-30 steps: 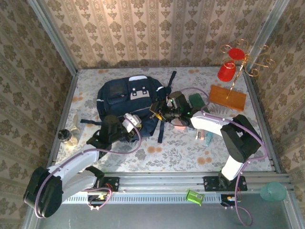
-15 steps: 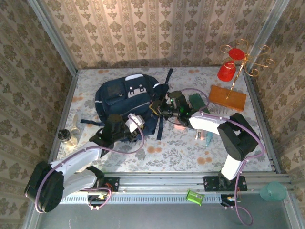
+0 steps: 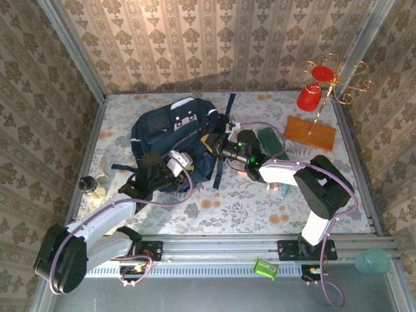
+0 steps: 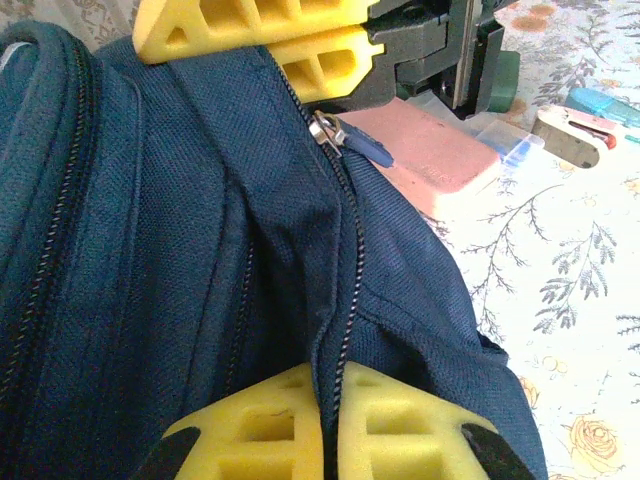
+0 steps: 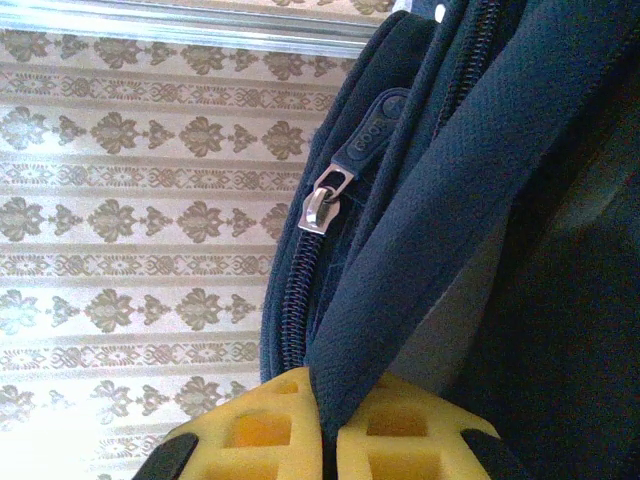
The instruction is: Pack the student bag
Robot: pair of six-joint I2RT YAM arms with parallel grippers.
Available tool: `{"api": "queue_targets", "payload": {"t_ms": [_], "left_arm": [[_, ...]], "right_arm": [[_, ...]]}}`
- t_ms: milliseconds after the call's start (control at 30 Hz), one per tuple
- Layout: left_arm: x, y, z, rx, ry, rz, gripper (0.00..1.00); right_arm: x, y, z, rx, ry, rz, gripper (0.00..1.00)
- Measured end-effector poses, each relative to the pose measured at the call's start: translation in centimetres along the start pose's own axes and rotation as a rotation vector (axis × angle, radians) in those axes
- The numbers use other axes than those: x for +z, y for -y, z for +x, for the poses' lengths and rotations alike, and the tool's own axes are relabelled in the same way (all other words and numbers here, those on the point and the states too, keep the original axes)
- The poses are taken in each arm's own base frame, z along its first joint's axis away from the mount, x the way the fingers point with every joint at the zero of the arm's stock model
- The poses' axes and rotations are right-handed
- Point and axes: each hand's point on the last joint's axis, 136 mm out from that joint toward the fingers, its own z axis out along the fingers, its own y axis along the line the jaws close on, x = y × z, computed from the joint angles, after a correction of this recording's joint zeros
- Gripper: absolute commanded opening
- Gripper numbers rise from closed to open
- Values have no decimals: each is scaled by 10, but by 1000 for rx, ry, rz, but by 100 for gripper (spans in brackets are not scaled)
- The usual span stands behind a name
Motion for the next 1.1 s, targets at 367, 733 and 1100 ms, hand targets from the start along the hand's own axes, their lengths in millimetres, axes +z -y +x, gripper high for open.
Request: {"api": "queue_targets", "payload": {"t_ms": [367, 733, 1100], "left_arm": [[-2, 21, 0, 21, -3, 51, 50], [13, 24, 8, 48, -114, 41, 42], [17, 22, 12, 58, -147, 27, 0]], "right_arm": [[-16, 8, 25, -144, -15, 85, 0], [-16, 15, 29, -187, 9, 135, 0], [-14, 15, 33, -201, 21, 140, 8]]}}
